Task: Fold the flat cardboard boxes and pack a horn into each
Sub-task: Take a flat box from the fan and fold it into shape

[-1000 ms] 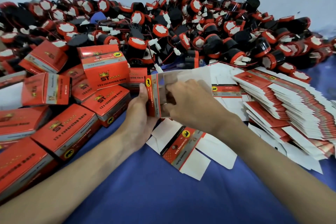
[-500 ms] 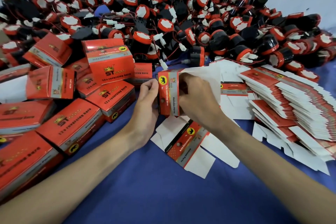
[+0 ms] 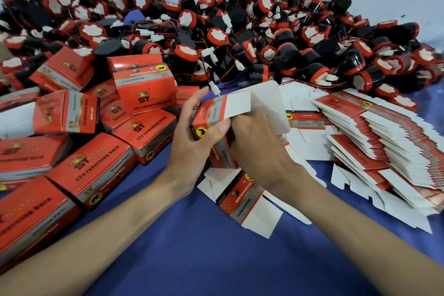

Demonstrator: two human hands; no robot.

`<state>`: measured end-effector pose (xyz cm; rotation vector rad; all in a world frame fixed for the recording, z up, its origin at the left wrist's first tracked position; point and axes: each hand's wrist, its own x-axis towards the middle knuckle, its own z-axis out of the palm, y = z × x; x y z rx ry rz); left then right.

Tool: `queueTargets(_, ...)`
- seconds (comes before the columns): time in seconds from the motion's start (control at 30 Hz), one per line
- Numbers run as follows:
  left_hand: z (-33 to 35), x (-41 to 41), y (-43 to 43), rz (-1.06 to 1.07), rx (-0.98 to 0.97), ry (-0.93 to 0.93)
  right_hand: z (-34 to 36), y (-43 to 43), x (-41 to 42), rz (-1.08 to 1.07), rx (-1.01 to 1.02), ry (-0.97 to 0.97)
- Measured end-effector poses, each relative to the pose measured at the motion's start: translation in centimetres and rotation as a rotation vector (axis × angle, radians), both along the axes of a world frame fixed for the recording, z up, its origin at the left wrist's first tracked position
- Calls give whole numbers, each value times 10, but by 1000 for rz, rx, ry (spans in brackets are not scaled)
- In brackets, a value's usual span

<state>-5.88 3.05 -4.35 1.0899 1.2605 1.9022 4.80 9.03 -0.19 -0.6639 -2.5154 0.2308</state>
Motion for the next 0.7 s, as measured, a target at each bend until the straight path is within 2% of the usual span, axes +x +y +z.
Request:
queueTargets(0.1, 1, -1, 0, -71, -15, -159, 5, -4, 2, 95, -32, 110)
queueTargets(0.13, 1, -2, 1, -90, -32, -229, 6, -4, 2, 131, -32, 102)
queueTargets(0.2, 3, -7, 3, -155, -90, -290, 7, 4, 2, 198, -58, -44)
queueTargets(0.27, 8, -21, 2, -297, -183, -213, 9, 11, 5, 262, -127, -198)
queueTargets(0.33, 13, -39, -1, -401, -287, -21, 10, 13, 8, 283, -218, -300)
queueTargets(0.4, 14, -51, -3, -403, -352, 198, 11, 13, 9, 285, -229, -384)
queueTargets(0.47, 10, -51, -2, -336, -328, 262, 20, 16, 11, 295, -121, -440)
queueTargets(0.5, 8, -48, -1, -283, -303, 260, 29, 20, 13, 314, -83, -366)
queueTargets(0.53, 5, -46, 1, -222, -286, 248, 40, 25, 14, 320, -97, -205)
queueTargets(0.6, 0, -44, 5, -124, -282, 251, 57, 46, 20, 222, -234, 232)
queueTargets(0.63, -2, -43, 7, -86, -296, 317, 59, 62, 21, 125, -270, 396)
queueTargets(0.67, -3, -42, 8, -45, -317, 429, 57, 80, 18, 9, -263, 454)
queueTargets(0.7, -5, -40, 9, -2, -342, 550, 51, 98, 13, -105, -224, 382)
